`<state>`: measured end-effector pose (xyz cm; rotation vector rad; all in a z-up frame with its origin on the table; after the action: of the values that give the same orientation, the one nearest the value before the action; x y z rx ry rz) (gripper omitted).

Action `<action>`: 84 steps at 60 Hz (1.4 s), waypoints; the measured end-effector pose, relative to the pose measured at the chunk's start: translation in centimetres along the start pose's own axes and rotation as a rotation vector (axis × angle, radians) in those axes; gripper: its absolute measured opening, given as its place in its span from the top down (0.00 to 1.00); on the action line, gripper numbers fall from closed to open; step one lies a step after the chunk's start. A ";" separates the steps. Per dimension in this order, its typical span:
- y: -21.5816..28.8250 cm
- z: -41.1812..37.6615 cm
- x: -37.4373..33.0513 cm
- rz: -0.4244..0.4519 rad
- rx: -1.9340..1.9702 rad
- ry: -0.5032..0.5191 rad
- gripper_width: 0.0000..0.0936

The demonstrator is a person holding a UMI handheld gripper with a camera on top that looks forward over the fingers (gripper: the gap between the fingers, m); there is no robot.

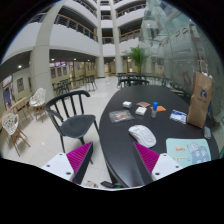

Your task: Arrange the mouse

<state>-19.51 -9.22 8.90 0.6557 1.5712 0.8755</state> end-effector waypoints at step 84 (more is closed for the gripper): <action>7.6 21.1 -8.1 0.124 0.093 -0.241 0.60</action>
<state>2.23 -7.71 18.57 0.8993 1.3710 0.7864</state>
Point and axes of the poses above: the point between the fingertips, and its own axes, seen from behind it with the camera up: z to the right, y up, x forward, the way the camera looks, the point moved 7 cm from there along -x, backward, against the way the camera looks, and after that the axes turned 7 degrees about -z, right-handed, at the moved point
